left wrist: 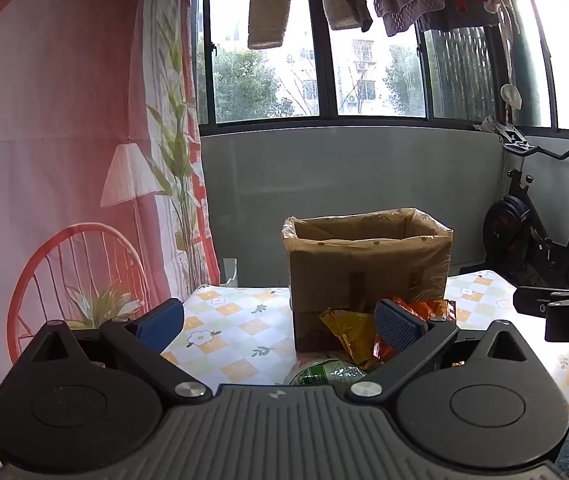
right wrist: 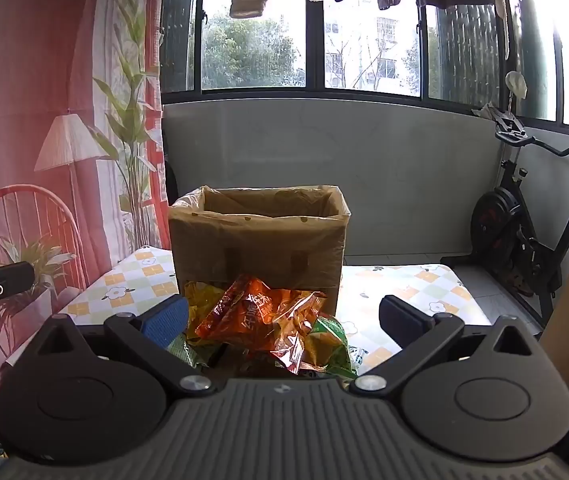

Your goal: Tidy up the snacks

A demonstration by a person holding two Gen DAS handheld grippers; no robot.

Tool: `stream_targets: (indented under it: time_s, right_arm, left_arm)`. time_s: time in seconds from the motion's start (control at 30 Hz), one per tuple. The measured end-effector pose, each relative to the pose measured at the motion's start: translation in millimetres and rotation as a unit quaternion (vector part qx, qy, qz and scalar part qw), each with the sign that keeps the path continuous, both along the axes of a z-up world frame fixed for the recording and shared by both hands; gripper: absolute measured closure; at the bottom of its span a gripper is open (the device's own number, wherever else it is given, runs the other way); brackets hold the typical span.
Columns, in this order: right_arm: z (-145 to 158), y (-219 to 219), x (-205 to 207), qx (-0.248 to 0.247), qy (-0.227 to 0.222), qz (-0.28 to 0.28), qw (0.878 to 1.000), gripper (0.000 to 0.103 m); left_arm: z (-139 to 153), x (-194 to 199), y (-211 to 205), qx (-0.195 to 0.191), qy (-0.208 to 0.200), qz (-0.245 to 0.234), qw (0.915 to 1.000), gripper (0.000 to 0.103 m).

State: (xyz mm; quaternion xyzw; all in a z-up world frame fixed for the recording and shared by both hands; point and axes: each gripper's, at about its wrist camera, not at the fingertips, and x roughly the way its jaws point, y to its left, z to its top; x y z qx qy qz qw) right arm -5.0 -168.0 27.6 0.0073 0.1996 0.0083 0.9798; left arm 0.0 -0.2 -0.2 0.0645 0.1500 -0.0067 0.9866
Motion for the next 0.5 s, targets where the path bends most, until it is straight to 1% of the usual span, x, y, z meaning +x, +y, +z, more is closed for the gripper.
stream_targets:
  time_s: [0.3, 0.5]
  right_arm:
    - [-0.7, -1.0, -0.5, 0.002, -0.001, 0.000, 1.000, 0.000]
    - [-0.4, -1.5, -1.4, 0.002, -0.002, 0.000, 1.000, 0.000]
  left_arm:
    - [1.2, -2.7, -2.9, -0.006, -0.004, 0.008, 0.9999, 0.001]
    - [2.2, -3.7, -0.6, -0.008, -0.007, 0.002, 0.9999, 0.001]
